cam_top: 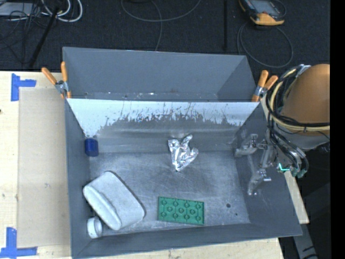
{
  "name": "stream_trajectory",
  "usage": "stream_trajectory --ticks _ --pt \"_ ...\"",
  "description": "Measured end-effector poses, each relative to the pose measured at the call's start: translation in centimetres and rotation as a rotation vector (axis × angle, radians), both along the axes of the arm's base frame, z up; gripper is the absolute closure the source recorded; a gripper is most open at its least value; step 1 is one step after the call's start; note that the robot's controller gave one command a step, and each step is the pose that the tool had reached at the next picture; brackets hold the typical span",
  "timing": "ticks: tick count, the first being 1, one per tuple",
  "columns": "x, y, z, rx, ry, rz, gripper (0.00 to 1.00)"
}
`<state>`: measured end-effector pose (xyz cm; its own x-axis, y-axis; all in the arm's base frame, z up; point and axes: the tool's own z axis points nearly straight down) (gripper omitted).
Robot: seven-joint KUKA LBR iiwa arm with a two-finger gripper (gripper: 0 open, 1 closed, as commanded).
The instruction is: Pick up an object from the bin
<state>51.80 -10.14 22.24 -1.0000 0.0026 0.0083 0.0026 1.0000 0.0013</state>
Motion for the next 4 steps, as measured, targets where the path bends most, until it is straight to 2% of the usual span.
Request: stream_trajectory --ticks 1,2,3,4 --pt "-1.1 10.8 -14.8 -0.005 -0.006 0.226 0.0" --pt "-3.4 14.9 -12.2 0.002 -0.006 0.133 0.0" --pt "-4.6 15.1 -12.2 0.0 -0.003 0.12 0.0" --pt "-3.7 15.7 -14.8 -0.001 -0.027 0.194 0.0"
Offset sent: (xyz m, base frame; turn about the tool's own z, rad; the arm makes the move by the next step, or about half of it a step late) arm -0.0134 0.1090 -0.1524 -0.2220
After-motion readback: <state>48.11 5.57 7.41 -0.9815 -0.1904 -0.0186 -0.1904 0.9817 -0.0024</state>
